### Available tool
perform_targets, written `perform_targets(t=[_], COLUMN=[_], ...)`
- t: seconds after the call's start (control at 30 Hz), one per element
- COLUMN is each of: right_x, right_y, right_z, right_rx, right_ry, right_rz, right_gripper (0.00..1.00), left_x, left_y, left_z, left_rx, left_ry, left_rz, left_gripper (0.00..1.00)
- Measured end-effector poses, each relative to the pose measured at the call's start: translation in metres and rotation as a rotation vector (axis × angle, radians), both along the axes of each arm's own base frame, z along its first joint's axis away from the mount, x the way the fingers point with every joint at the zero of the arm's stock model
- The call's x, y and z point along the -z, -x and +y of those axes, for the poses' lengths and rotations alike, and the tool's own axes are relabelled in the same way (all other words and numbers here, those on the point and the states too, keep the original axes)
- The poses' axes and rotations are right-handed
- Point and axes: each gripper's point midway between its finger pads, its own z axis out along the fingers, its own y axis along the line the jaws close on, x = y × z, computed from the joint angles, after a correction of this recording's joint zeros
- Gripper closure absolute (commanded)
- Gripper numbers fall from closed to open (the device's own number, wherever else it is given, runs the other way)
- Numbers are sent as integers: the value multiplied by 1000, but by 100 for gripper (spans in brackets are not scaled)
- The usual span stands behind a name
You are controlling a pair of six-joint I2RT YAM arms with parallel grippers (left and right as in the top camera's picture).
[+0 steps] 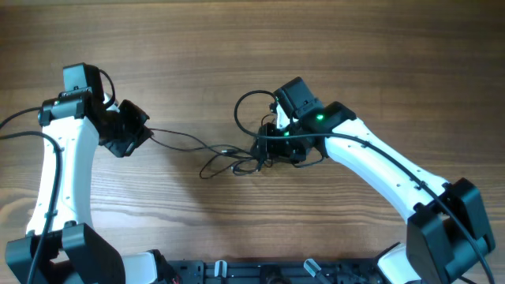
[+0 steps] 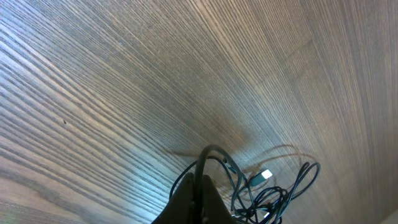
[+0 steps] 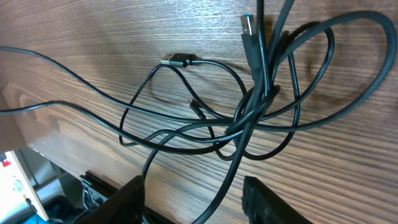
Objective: Untangle cables
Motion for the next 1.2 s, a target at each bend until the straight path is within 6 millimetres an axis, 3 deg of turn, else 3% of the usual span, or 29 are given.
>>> perform_targets(t=[0.13, 0.2, 0.23, 0.3, 0.63, 0.8, 1.0, 1.2], right_x=[8, 14, 18, 22, 23, -7, -72, -88], right_y=[3, 6, 9, 12, 14, 8, -10, -15], right_z=[5, 12, 16, 21, 20, -16, -108, -154], right_rx=[25, 24, 24, 18, 41, 110, 296, 473], right_ry=[8, 8, 7, 10, 24, 161, 475, 610], right_rz=[37, 48, 55, 62, 77, -40, -353, -415], right_gripper=[53, 60, 68, 96, 96, 96, 96, 96], left_x=[0, 0, 0, 0, 0, 4, 6, 7], left_y=[0, 0, 0, 0, 0, 5, 10, 11], left_z=[0, 0, 0, 0, 0, 9, 18, 18], left_rx=[0, 0, 0, 0, -1, -12, -31, -56], left_ry=[0, 0, 0, 0, -2, -55, -110, -118], left_rz=[0, 0, 0, 0, 1, 28, 58, 67], left_gripper=[95, 95, 95, 95, 96, 96, 96, 96])
